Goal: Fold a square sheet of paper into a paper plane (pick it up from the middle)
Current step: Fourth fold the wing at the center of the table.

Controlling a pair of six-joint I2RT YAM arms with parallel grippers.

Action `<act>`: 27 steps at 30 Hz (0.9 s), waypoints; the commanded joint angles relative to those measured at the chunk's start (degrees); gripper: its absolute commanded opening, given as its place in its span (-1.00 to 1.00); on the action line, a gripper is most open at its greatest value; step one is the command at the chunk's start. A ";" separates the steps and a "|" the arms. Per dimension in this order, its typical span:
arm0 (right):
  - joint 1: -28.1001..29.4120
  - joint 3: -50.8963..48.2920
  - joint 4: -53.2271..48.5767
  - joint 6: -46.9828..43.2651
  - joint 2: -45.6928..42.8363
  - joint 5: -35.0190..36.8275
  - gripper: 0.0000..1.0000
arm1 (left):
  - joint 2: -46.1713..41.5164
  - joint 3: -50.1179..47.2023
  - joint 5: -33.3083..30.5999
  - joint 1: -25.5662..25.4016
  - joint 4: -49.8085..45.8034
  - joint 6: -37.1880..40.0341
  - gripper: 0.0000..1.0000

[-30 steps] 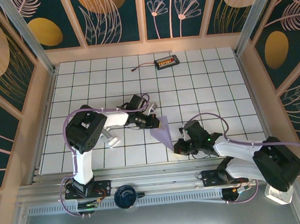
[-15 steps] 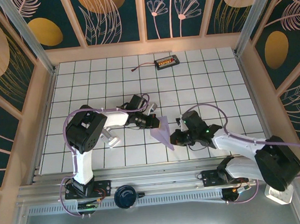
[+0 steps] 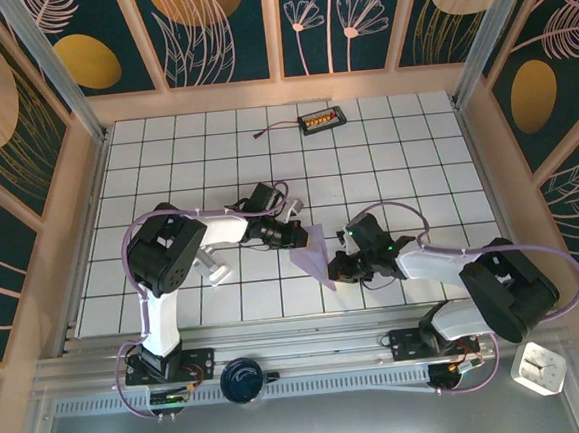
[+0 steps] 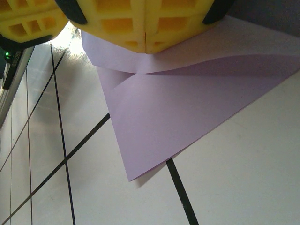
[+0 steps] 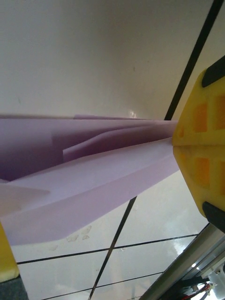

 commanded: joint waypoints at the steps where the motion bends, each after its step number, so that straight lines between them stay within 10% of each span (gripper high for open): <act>1: -0.67 -0.79 1.71 -1.60 1.15 -0.51 -1.00 | 3.33 -0.79 -4.97 0.85 -2.71 1.57 -0.91; 27: 0.95 0.63 3.22 -1.78 1.14 -1.66 -1.00 | 3.26 -1.14 -4.93 0.87 -2.43 1.43 -0.90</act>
